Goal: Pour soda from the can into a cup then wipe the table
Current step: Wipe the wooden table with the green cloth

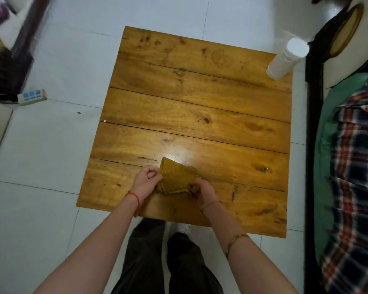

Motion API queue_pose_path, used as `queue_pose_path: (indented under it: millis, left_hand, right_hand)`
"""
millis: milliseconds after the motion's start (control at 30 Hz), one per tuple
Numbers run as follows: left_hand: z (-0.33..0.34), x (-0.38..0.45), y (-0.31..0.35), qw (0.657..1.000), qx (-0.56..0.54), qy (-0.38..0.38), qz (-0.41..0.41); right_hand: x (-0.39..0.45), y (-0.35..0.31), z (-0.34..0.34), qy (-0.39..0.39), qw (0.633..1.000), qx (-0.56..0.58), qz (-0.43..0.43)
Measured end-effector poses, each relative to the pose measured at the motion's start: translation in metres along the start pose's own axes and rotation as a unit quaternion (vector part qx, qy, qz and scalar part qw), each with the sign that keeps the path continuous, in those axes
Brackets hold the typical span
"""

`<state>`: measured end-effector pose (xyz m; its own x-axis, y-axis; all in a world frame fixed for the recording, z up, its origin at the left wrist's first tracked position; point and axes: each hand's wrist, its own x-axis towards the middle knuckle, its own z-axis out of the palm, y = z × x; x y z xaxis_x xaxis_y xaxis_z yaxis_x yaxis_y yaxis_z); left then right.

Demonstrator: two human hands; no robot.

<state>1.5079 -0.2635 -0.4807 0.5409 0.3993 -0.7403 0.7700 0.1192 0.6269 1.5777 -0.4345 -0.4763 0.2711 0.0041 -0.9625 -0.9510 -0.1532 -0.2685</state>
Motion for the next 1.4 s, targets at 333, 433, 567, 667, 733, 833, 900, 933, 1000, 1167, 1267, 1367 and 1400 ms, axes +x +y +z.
queue_pose_path:
  millis: [333, 433, 567, 667, 733, 833, 900, 933, 1000, 1167, 1267, 1367, 1400]
  left_hand:
    - [-0.074, 0.091, 0.12, 0.991, -0.115, -0.036, 0.058]
    - [-0.102, 0.132, 0.158, 0.989, -0.117, -0.039, 0.084]
    - [-0.137, 0.187, 0.209, 0.987, -0.104, -0.038, 0.116]
    - [-0.155, 0.222, 0.244, 0.988, -0.057, -0.032, 0.138]
    - [-0.164, 0.247, 0.262, 0.985, -0.037, -0.028, 0.165]
    - [-0.173, 0.281, 0.278, 0.981, -0.01, -0.023, 0.191]
    - [-0.178, 0.3, 0.282, 0.979, 0.014, -0.013, 0.202]
    - [-0.179, 0.308, 0.282, 0.978, 0.028, -0.007, 0.209]
    - [-0.18, 0.321, 0.28, 0.974, 0.059, -0.002, 0.22]
    - [-0.179, 0.336, 0.267, 0.969, 0.108, 0.014, 0.223]
    - [-0.177, 0.335, 0.26, 0.969, 0.117, 0.036, 0.216]
    - [-0.177, 0.326, 0.256, 0.965, 0.13, 0.06, 0.22]
    - [-0.177, 0.323, 0.255, 0.963, 0.137, 0.065, 0.223]
  right_hand:
    - [0.0, -0.137, 0.096, -0.064, 0.987, 0.017, -0.15]
    - [0.015, -0.187, 0.133, -0.082, 0.977, 0.022, -0.195]
    - [0.036, -0.249, 0.179, -0.081, 0.97, -0.005, -0.229]
    - [0.052, -0.29, 0.207, -0.076, 0.96, -0.048, -0.263]
    - [0.065, -0.313, 0.223, -0.084, 0.955, -0.065, -0.277]
    - [0.079, -0.341, 0.245, -0.098, 0.948, -0.079, -0.291]
    - [0.09, -0.354, 0.256, -0.096, 0.943, -0.112, -0.297]
    - [0.094, -0.359, 0.261, -0.092, 0.942, -0.128, -0.296]
    - [0.104, -0.365, 0.268, -0.086, 0.941, -0.153, -0.289]
    - [0.114, -0.368, 0.272, -0.067, 0.93, -0.226, -0.283]
    - [0.12, -0.362, 0.268, -0.055, 0.936, -0.227, -0.263]
    - [0.118, -0.356, 0.26, -0.02, 0.936, -0.243, -0.255]
    - [0.117, -0.354, 0.256, -0.006, 0.931, -0.255, -0.262]
